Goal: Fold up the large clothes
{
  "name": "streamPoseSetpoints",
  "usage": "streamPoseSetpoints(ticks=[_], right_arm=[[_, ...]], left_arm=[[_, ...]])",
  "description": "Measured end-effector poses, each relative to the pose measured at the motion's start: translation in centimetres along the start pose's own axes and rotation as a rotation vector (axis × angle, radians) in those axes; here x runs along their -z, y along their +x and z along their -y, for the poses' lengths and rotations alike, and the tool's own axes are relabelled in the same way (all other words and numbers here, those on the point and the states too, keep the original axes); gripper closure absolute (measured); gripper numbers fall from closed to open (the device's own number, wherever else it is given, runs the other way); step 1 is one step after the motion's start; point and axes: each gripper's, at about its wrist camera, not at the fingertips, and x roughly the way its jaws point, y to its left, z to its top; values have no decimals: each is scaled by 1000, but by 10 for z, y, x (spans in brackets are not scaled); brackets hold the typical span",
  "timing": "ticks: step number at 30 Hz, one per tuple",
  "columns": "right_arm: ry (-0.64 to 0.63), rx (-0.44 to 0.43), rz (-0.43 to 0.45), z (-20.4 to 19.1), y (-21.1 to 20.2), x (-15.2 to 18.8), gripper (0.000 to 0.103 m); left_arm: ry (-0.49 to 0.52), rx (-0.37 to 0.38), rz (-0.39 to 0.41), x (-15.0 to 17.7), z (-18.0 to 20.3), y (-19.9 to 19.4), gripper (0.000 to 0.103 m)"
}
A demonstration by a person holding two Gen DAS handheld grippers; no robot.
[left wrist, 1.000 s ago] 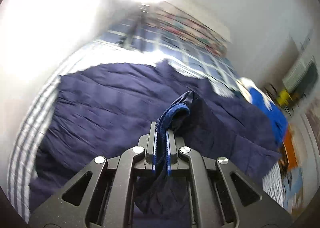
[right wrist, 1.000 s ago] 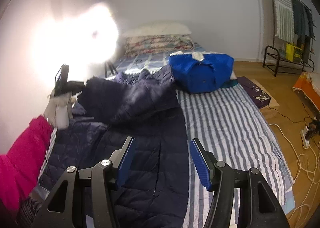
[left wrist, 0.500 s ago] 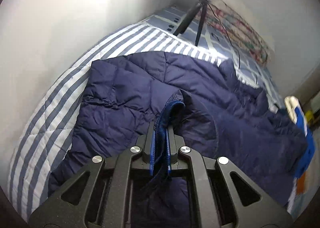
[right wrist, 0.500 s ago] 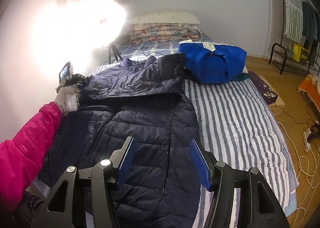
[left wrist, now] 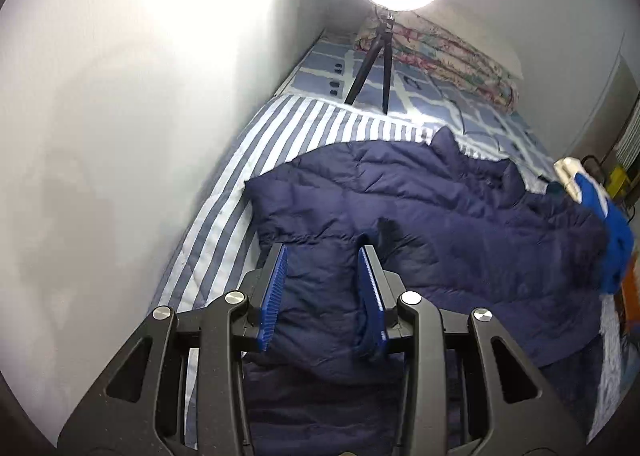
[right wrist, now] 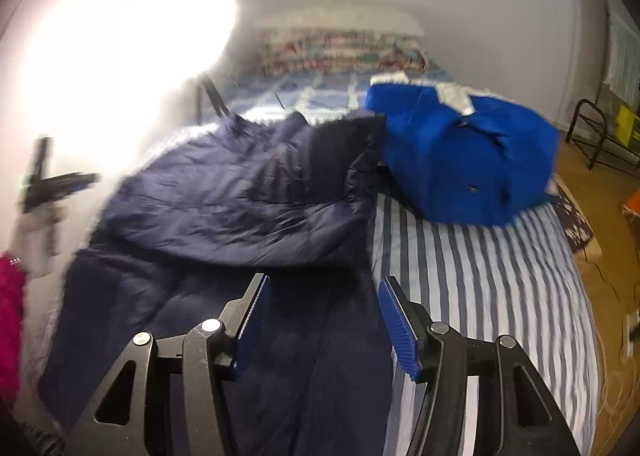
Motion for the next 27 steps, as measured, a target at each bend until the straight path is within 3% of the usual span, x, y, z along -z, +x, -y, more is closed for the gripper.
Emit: streamPoseSetpoints(ticks=[3, 9, 10, 11, 12, 15, 16, 18, 20, 21, 22, 24, 27], right_arm=[[68, -11, -71, 18, 61, -24, 44], [152, -56, -128, 36, 132, -40, 37], [152, -68, -139, 36, 140, -40, 52], [150, -87, -147, 34, 146, -40, 90], [142, -99, -161, 30, 152, -41, 91], [73, 25, -67, 30, 142, -50, 100], [101, 91, -73, 40, 145, -50, 100], [127, 101, -121, 55, 157, -44, 98], [107, 105, -121, 53, 154, -40, 75], [95, 116, -104, 50, 148, -41, 70], [86, 126, -69, 46, 138, -41, 66], [68, 77, -9, 38, 117, -43, 66], [-17, 55, 76, 17, 96, -52, 66]], left_arm=[[24, -23, -11, 9, 0, 14, 66], [74, -47, -22, 29, 7, 42, 66], [79, -53, -22, 30, 8, 45, 66], [88, -63, -20, 33, 10, 49, 66], [95, -72, -16, 34, 11, 51, 66], [105, -92, -12, 39, 14, 58, 66], [107, -97, -13, 39, 14, 59, 66], [103, -103, -14, 39, 13, 60, 66], [99, -95, -5, 38, 12, 56, 66], [91, -88, 3, 36, 11, 53, 66], [76, -64, 8, 35, 10, 48, 66], [23, 41, -1, 33, 8, 33, 66], [-2, 139, 1, 33, 16, 18, 66]])
